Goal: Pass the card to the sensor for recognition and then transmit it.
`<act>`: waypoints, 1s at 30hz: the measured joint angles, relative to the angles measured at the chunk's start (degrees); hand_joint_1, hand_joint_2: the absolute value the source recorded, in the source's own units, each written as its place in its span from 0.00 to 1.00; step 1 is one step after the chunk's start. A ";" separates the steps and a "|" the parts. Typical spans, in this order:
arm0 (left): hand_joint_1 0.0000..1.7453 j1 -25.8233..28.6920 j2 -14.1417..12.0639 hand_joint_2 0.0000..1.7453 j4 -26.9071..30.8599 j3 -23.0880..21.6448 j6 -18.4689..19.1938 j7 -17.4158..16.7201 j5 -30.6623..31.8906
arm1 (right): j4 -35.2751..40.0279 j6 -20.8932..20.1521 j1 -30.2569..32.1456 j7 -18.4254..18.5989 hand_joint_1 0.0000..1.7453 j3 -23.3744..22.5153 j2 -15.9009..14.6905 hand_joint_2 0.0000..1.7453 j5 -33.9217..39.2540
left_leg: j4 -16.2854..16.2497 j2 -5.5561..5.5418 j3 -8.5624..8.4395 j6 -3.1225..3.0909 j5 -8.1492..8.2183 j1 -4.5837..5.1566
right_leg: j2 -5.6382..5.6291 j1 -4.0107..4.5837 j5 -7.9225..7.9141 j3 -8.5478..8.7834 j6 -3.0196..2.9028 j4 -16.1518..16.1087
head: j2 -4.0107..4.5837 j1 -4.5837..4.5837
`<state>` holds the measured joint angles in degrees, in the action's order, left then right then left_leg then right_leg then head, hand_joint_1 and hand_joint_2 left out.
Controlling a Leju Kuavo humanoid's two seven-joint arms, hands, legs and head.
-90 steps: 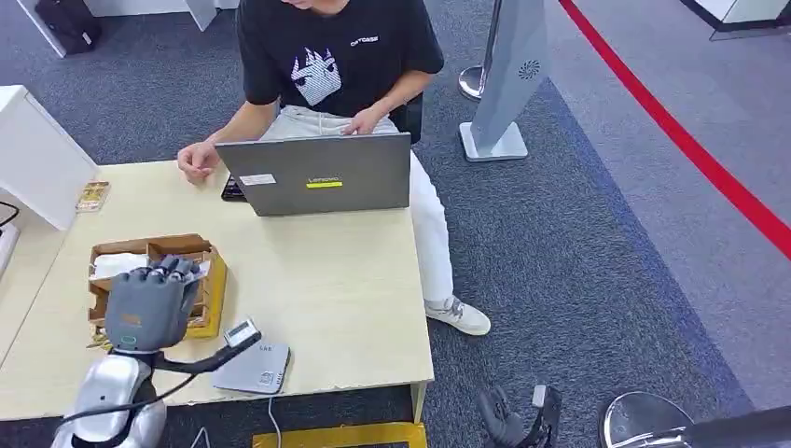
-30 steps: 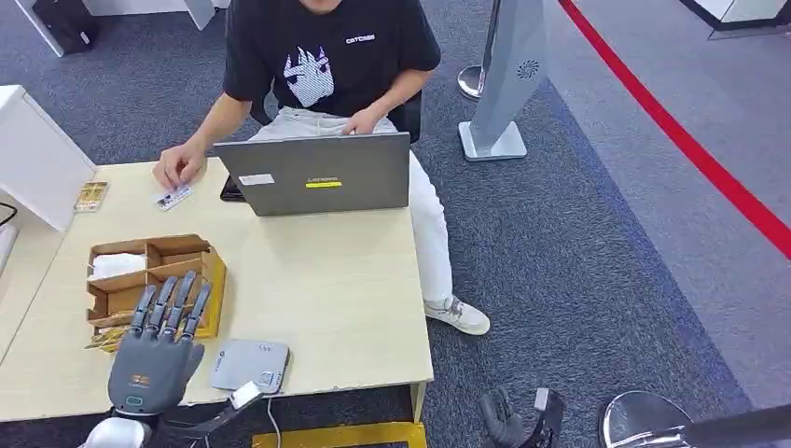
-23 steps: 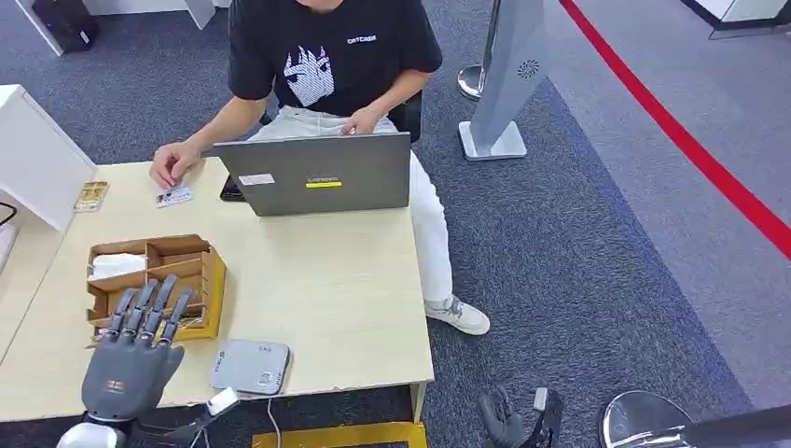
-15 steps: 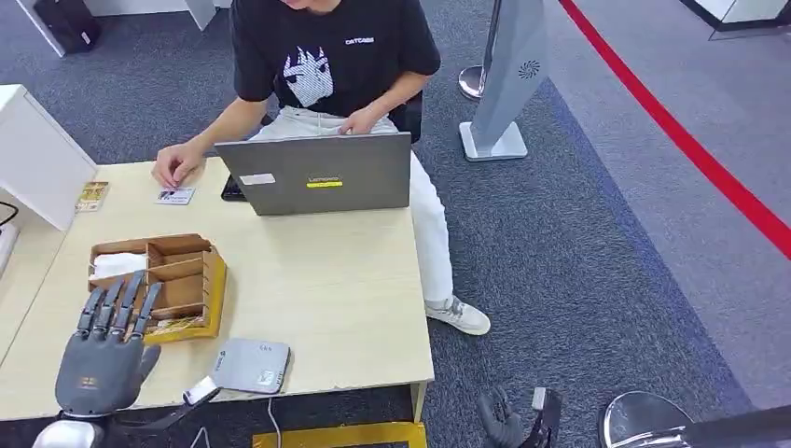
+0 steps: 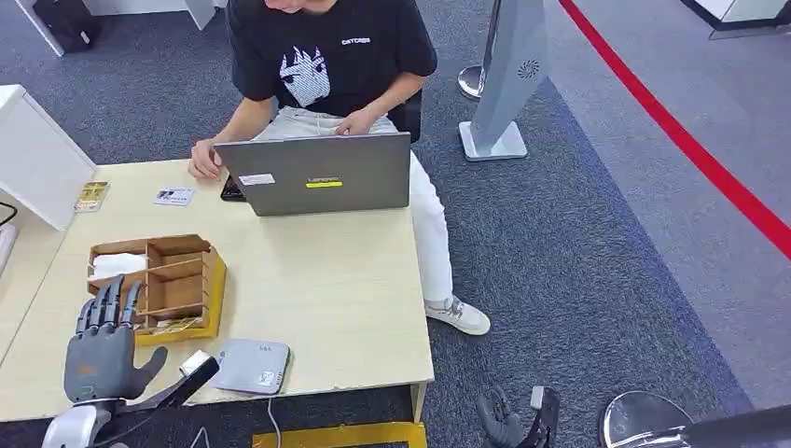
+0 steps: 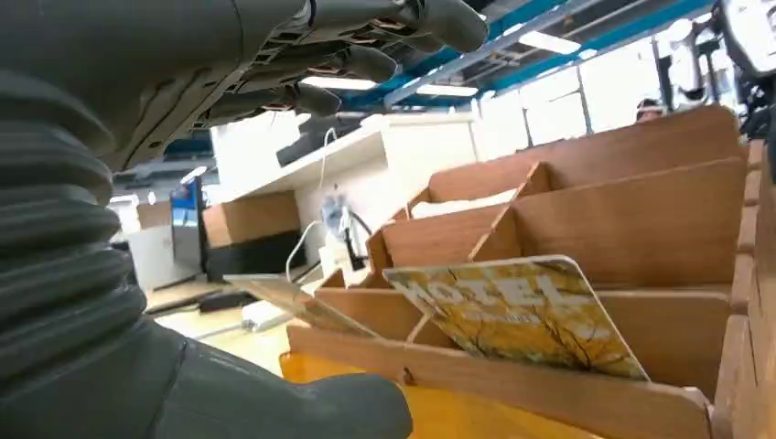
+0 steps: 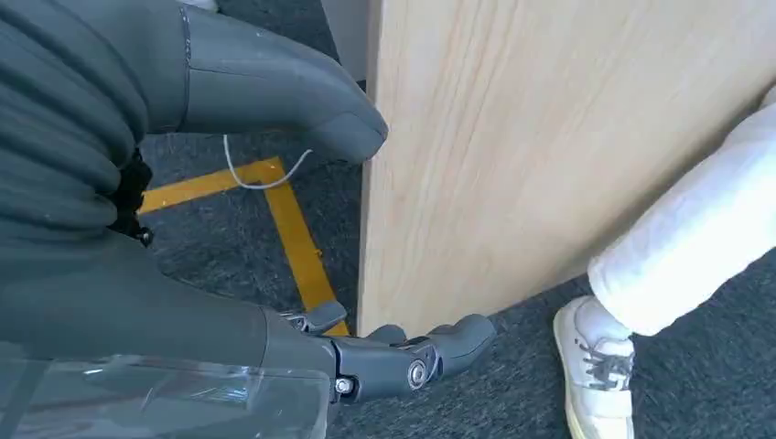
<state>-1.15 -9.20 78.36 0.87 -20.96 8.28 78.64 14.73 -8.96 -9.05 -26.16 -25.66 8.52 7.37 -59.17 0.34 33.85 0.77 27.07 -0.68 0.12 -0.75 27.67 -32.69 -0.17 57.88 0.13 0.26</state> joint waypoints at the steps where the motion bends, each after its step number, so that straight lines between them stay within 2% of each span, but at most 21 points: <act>1: 0.00 -0.24 0.22 1.00 -0.33 0.09 -0.02 -0.15 0.35 | -0.02 0.00 -0.03 0.18 0.00 0.00 0.00 1.00 0.00 | 0.00 0.00 0.00 0.00 0.00 0.00 | 0.00 0.00 0.00 0.00 0.00 0.00 | 0.00 0.00; 10: 0.00 -1.18 1.47 1.00 -2.12 0.31 -0.57 -0.44 3.10 | -0.02 0.42 -0.33 0.46 0.00 0.00 0.07 1.00 -0.67 | 0.00 0.00 0.00 0.00 0.00 0.00 | 0.00 0.00 0.00 0.00 0.00 0.00 | 0.00 0.00; 30: 0.01 -1.06 1.23 1.00 -2.75 0.37 -1.36 -0.44 3.54 | -0.02 0.74 -0.57 0.63 0.00 0.02 0.42 1.00 -1.36 | 0.00 0.00 0.01 0.00 0.00 0.00 | 0.00 0.00 0.00 0.00 0.00 0.00 | 0.00 0.00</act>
<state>-2.22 -7.98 75.60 1.25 -22.32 7.85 82.18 14.71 -8.22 -9.62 -25.53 -25.64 8.94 6.01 -59.16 0.34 33.86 0.77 27.07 -0.68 0.12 -0.75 27.67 -32.69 -0.17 57.89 0.13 0.26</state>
